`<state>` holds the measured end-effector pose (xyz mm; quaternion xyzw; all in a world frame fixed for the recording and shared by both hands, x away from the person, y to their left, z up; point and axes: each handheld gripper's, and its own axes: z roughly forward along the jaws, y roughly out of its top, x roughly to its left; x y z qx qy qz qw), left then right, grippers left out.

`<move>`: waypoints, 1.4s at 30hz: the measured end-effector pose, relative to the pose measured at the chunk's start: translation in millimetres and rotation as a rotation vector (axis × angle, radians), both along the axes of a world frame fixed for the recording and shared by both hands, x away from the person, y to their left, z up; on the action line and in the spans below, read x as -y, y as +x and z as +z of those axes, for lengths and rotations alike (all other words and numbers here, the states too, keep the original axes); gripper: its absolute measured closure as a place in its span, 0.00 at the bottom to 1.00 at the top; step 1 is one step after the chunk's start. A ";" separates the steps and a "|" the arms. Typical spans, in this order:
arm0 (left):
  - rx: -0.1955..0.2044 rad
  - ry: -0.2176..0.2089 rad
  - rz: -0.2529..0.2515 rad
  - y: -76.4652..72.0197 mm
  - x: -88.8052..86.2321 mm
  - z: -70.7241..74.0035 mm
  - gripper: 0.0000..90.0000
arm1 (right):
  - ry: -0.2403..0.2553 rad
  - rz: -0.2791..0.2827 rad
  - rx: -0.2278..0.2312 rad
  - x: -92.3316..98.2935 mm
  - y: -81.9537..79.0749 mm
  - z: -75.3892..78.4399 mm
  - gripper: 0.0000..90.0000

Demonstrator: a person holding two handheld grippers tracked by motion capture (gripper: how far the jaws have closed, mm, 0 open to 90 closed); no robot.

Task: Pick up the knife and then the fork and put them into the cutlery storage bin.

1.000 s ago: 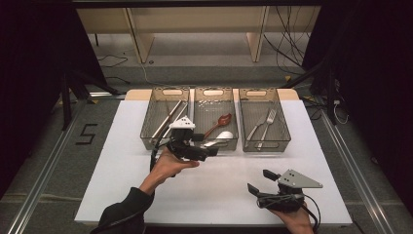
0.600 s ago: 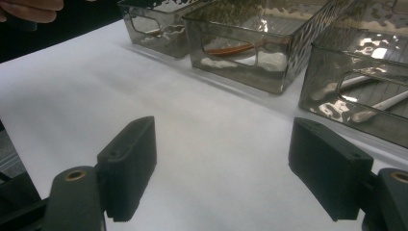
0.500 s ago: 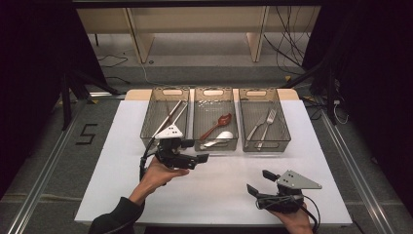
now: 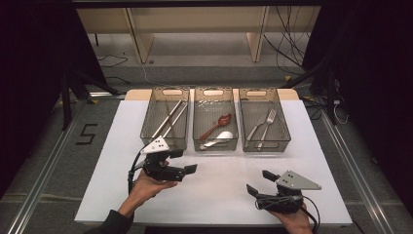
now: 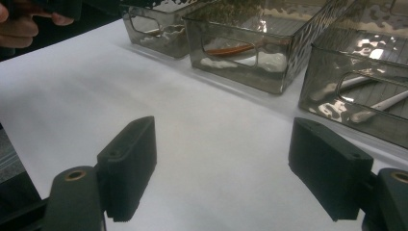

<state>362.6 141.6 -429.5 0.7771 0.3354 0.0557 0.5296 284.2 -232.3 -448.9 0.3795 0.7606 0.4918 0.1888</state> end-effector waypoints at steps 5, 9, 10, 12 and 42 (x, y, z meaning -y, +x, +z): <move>0.003 0.000 0.006 -7.3 -8.5 -5.7 0.19 | 0.004 0.000 0.008 0.5 -0.4 0.6 0.29; 0.004 -0.015 0.016 -10.9 -14.1 -7.6 0.19 | 0.002 0.000 0.008 0.1 -0.5 0.5 0.29; 0.002 -0.014 0.016 -11.4 -15.0 -8.2 0.19 | 0.002 0.000 0.007 0.0 -0.5 0.4 0.29; 0.005 0.003 0.018 -13.0 -15.9 -9.8 0.19 | 0.001 0.000 0.007 0.0 -0.5 0.4 0.29; -0.020 -0.017 0.078 -31.5 -36.8 -22.5 0.18 | 0.000 -0.001 0.013 -0.4 -0.7 1.1 0.29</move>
